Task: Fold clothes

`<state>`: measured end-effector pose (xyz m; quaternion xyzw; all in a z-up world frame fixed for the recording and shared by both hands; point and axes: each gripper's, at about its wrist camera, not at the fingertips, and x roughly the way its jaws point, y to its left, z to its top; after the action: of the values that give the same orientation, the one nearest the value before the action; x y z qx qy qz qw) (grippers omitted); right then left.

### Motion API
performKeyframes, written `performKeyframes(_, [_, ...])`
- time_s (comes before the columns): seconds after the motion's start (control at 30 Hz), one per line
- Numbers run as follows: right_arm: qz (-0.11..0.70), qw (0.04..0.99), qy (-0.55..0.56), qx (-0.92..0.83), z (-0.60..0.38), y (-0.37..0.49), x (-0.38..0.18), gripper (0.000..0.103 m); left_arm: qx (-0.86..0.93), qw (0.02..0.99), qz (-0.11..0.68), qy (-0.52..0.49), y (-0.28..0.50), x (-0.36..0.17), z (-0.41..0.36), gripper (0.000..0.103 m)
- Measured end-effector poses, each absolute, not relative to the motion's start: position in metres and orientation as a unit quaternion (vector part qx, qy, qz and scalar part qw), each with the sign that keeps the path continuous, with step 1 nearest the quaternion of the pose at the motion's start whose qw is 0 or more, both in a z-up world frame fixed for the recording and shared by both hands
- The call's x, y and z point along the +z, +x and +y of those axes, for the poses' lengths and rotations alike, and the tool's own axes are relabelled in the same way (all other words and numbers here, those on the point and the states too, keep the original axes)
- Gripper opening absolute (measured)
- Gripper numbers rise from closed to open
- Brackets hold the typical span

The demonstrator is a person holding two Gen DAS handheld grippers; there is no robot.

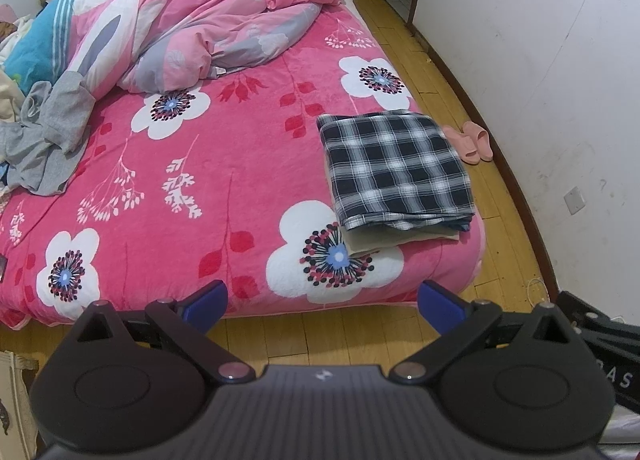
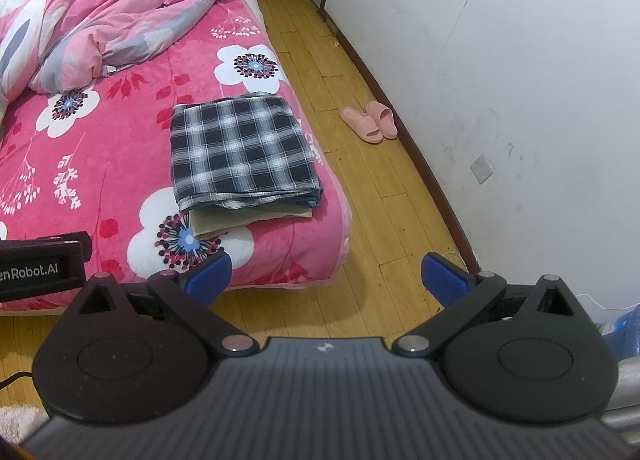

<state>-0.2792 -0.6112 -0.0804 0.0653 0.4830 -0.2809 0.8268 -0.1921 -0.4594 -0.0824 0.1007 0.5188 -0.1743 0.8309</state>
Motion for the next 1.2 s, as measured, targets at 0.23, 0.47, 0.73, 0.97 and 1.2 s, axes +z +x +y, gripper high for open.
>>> performKeyframes(0.23, [0.482,0.827,0.064,-0.281,-0.6107,-0.2797,-0.0798,0.101,-0.173,0.831,0.518,0.101,-0.1926,-0.0827,-0.4604,0.102])
performKeyframes(0.47, [0.482,0.827,0.065,-0.282,-0.609,-0.2808,-0.0803,0.101,-0.172,0.831,0.519,0.104,-0.1927,-0.0831,-0.4607,0.102])
performKeyframes(0.73, [0.483,0.827,0.064,-0.281,-0.6098,-0.2789,-0.0805,0.101,-0.173,0.83,0.52,0.104,-0.1908,-0.0826,-0.4604,0.102])
performKeyframes(0.97, [0.485,0.826,0.063,-0.281,-0.6103,-0.2771,-0.081,0.101,-0.173,0.829,0.522,0.103,-0.1887,-0.0833,-0.4607,0.102])
performKeyframes(1.2, [0.485,0.826,0.062,-0.281,-0.6118,-0.2746,-0.0815,0.101,-0.172,0.829,0.522,0.103,-0.1876,-0.0837,-0.4619,0.102])
